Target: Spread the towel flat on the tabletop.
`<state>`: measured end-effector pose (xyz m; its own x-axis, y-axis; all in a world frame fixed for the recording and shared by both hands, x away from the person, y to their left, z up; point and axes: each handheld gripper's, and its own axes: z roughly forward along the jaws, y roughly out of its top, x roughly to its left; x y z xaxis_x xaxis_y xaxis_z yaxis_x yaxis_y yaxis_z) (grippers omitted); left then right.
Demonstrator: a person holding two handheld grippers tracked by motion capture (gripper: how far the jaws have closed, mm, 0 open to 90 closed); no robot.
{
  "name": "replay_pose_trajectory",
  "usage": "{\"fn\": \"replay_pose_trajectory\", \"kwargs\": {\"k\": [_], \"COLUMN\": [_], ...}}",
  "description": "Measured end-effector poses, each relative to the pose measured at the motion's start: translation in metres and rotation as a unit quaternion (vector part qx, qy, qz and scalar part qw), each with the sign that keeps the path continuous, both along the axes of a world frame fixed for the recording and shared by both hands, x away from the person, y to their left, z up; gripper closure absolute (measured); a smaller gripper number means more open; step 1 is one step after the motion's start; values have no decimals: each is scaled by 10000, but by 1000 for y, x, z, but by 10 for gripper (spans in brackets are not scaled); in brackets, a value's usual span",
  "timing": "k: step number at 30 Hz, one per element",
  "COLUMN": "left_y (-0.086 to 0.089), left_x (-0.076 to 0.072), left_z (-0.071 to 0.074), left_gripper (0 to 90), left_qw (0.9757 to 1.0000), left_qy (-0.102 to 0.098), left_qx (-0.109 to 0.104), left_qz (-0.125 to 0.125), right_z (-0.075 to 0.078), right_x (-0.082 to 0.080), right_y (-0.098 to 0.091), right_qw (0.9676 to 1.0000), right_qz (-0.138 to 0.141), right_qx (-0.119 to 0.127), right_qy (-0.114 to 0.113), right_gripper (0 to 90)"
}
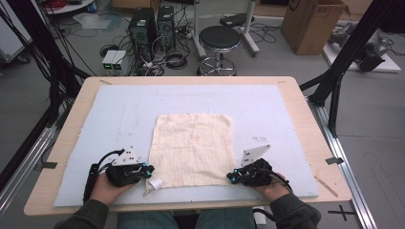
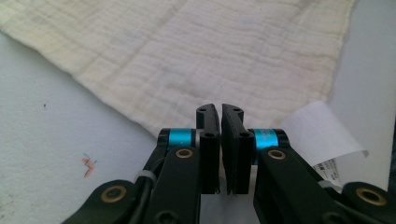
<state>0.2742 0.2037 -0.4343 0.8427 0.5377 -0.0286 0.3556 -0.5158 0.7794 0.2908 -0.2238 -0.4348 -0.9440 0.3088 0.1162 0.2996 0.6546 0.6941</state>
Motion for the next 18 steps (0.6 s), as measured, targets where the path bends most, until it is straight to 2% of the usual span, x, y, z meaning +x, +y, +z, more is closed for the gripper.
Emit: {"fn": "replay_pose_trajectory", "kwargs": {"k": [5, 9, 13, 18], "left_y": [0, -3, -4, 1], "left_x": [-2, -4, -5, -3], "left_z": [3, 2, 2, 3], "left_gripper": [864, 882, 845, 789], "left_qw": [10000, 9997, 9996, 9995], "left_qy": [-19, 42, 42, 71], "left_qx": [-62, -23, -69, -228], "left_qz": [-60, -232, -255, -203], "right_z": [0, -1, 2, 3], "right_x": [-3, -4, -1, 7], "right_y": [-1, -3, -9, -10], "right_qw": [10000, 10000, 9993, 9980], "right_qz": [47, 58, -60, -297], "right_qx": [29, 52, 355, 546], "right_qy": [42, 56, 76, 61], "right_gripper": [888, 880, 774, 683]}}
